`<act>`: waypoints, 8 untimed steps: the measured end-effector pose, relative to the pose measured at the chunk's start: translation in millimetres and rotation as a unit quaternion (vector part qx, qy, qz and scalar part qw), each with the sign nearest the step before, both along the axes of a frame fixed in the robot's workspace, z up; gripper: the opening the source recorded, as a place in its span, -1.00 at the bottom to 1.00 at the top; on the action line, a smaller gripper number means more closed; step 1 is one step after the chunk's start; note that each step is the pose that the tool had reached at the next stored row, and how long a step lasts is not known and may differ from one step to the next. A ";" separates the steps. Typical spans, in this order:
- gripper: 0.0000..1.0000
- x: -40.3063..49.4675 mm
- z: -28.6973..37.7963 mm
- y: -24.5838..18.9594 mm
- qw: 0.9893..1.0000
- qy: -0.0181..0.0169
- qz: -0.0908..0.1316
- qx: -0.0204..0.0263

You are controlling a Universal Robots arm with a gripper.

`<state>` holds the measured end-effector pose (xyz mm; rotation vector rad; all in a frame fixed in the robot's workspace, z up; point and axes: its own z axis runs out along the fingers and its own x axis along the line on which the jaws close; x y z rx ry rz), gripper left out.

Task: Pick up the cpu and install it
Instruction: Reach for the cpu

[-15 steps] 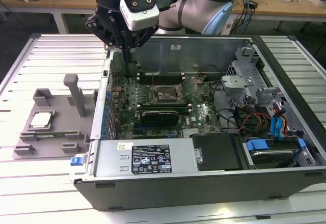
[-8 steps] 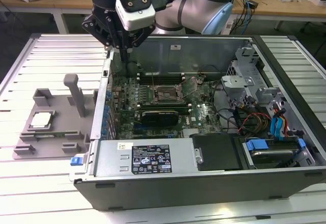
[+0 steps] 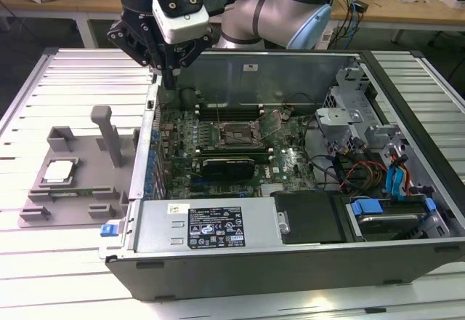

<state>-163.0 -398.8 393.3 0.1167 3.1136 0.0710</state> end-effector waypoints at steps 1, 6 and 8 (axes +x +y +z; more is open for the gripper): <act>-0.79 -1.1 0.0 0.0 1.000 0.000 0.000 0.000; -0.79 -8.3 0.0 0.0 1.000 0.000 0.000 0.000; -0.79 -12.0 0.0 0.0 1.000 0.000 0.000 0.000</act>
